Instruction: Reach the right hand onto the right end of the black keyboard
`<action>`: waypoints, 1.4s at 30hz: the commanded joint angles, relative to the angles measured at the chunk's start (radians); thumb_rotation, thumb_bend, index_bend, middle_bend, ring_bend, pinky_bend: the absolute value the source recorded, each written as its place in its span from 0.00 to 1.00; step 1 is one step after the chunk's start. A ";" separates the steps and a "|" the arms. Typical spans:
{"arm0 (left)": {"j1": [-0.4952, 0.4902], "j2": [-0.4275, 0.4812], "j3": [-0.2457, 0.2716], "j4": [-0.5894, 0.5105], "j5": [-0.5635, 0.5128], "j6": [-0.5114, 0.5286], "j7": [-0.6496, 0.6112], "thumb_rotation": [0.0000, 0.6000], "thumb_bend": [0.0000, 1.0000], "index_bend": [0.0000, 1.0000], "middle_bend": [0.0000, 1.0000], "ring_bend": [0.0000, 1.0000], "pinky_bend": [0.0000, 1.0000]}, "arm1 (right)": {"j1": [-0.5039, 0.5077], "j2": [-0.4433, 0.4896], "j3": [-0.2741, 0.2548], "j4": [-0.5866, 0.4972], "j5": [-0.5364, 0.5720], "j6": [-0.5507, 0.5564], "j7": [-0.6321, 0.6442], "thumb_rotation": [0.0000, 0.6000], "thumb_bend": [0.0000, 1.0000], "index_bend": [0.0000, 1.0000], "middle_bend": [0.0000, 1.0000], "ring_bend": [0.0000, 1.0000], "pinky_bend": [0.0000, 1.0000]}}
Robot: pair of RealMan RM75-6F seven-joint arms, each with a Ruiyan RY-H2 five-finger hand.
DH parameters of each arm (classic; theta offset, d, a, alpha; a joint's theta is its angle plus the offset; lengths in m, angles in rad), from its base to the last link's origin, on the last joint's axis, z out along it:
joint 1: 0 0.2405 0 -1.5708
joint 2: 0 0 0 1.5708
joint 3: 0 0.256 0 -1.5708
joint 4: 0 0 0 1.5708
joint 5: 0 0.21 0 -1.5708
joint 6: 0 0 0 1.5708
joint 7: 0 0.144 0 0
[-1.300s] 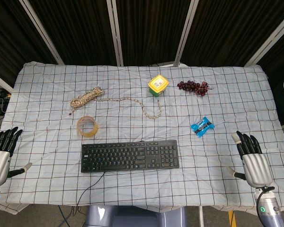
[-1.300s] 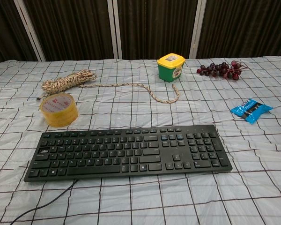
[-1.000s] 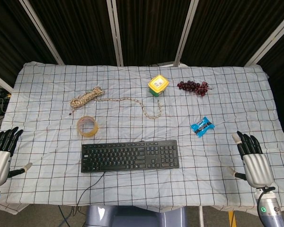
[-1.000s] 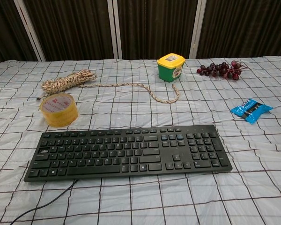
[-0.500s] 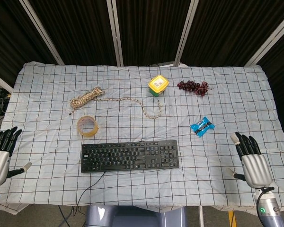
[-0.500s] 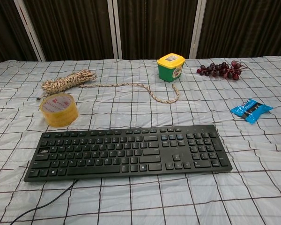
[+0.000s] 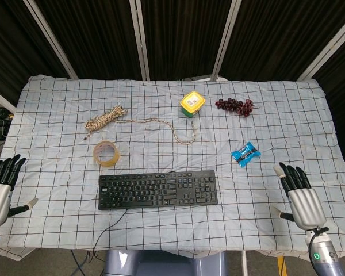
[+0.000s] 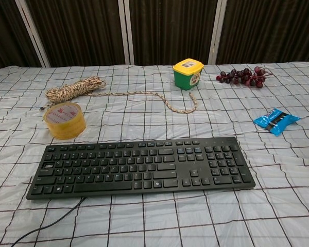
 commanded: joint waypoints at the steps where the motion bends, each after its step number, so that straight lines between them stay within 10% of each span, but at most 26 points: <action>1: 0.000 0.000 0.000 -0.001 -0.001 -0.001 0.000 1.00 0.02 0.00 0.00 0.00 0.00 | 0.005 -0.001 0.008 -0.006 -0.010 0.011 -0.009 1.00 0.08 0.00 0.14 0.08 0.14; 5: 0.000 0.000 -0.001 -0.002 -0.003 0.000 0.002 1.00 0.02 0.00 0.00 0.00 0.00 | 0.023 -0.001 0.016 -0.016 -0.032 0.006 -0.026 1.00 0.10 0.02 0.52 0.47 0.51; 12: -0.002 0.000 -0.005 -0.002 -0.002 0.001 -0.003 1.00 0.02 0.00 0.00 0.00 0.00 | 0.077 0.011 0.017 -0.104 -0.029 -0.087 -0.115 1.00 0.28 0.09 0.85 0.81 0.78; 23: -0.001 0.006 -0.005 -0.003 -0.002 0.000 -0.026 1.00 0.02 0.00 0.00 0.00 0.00 | 0.221 -0.115 0.074 -0.292 0.298 -0.338 -0.464 1.00 0.44 0.11 0.90 0.88 0.81; 42: -0.003 0.015 -0.001 -0.008 -0.001 -0.010 -0.050 1.00 0.02 0.00 0.00 0.00 0.00 | 0.331 -0.320 0.092 -0.220 0.587 -0.306 -0.698 1.00 0.47 0.19 0.91 0.89 0.81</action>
